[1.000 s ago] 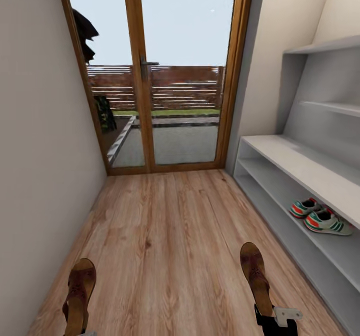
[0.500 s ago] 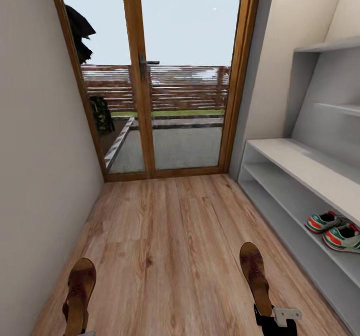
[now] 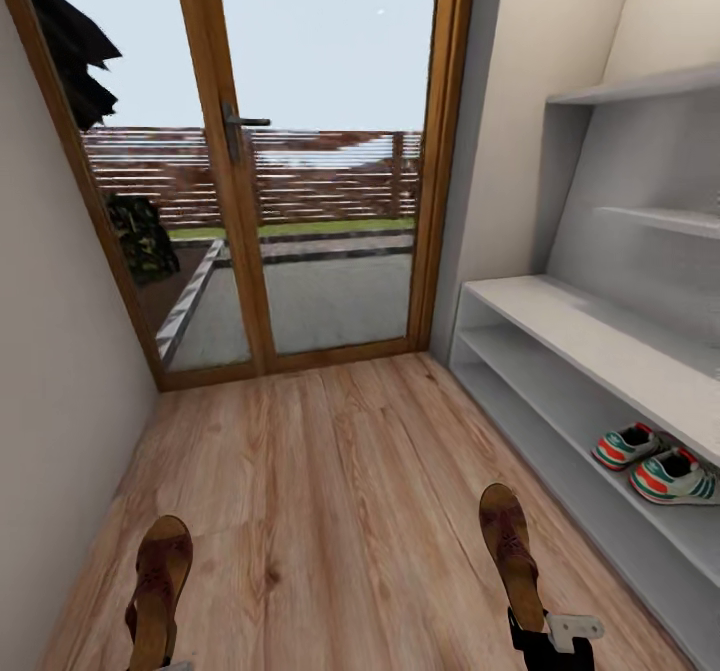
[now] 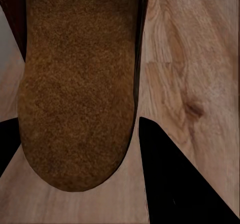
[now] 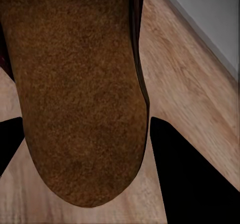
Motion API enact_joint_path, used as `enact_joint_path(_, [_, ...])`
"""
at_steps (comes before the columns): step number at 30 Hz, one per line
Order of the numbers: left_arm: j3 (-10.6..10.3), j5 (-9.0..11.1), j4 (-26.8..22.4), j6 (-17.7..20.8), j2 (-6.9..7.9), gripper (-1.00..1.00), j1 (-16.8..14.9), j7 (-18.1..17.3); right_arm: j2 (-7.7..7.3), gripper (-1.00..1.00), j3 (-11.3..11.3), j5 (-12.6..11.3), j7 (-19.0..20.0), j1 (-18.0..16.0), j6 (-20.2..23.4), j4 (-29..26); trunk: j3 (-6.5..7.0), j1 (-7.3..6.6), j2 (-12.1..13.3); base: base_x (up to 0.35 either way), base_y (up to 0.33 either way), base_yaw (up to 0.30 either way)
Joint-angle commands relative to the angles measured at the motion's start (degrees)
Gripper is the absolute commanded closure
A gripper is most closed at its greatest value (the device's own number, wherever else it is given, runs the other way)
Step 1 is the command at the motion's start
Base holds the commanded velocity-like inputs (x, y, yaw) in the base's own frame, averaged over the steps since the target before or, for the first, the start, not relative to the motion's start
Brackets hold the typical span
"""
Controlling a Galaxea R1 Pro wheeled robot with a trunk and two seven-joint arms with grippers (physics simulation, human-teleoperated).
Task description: Pick up the two gym shoes and the two sandals from the corridor floor and place them onto the hallstand (shoe rack) in the corridor, making sure they are on the rack and not on the floor. Arrange them so the two gym shoes are next to each other and the two sandals are next to each other.
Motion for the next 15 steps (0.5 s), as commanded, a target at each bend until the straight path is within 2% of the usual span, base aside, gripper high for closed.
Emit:
enact_joint_path(1, [0.0,-0.3,0.0,-0.1,0.01,1.0,0.0,0.2,-0.01,1.0,-0.5,0.4,0.1,-0.1,-0.2,0.1,-0.05,0.02,0.0,0.306,0.177,-0.265])
enact_joint_path(15, [0.0,-0.3,0.0,-0.1,0.01,1.0,0.0,0.2,-0.02,1.0,-0.5,0.4,0.1,-0.1,-0.2,0.1,-0.05,0.02,0.0,0.302,0.198,-0.265])
